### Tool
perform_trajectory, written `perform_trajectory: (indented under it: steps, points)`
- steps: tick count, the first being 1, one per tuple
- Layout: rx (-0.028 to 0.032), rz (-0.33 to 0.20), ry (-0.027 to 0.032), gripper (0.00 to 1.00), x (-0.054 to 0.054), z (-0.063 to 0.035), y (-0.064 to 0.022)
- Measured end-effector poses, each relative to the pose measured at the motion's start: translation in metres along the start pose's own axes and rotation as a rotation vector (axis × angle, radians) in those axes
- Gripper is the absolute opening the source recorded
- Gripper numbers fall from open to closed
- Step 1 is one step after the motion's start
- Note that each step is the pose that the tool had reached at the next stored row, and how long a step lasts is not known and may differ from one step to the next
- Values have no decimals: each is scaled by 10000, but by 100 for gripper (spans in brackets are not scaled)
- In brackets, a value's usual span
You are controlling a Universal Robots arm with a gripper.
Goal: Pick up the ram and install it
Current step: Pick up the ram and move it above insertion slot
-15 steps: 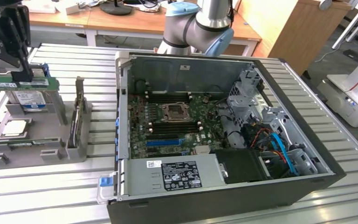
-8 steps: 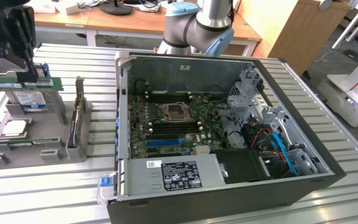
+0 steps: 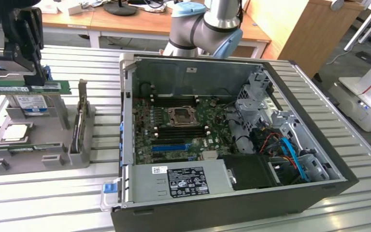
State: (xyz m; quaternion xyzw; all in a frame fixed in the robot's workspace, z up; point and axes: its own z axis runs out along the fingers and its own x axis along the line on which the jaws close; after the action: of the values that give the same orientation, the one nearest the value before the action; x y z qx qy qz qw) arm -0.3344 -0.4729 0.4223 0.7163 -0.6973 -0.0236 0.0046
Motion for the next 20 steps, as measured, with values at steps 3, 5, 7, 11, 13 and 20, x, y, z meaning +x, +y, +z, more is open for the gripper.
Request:
perform_trajectory:
  steps: [3,5,7,11,13,20]
  points:
    - [-1,-2,1,12,3,-2,-29]
    - [-1,-4,0,12,4,-2,-48]
    - [0,-6,0,12,6,-3,-73]
    - [0,-10,0,12,13,-5,-138]
    - [-1,-11,1,12,17,-7,-173]
    - [-1,-17,0,12,32,-12,-298]
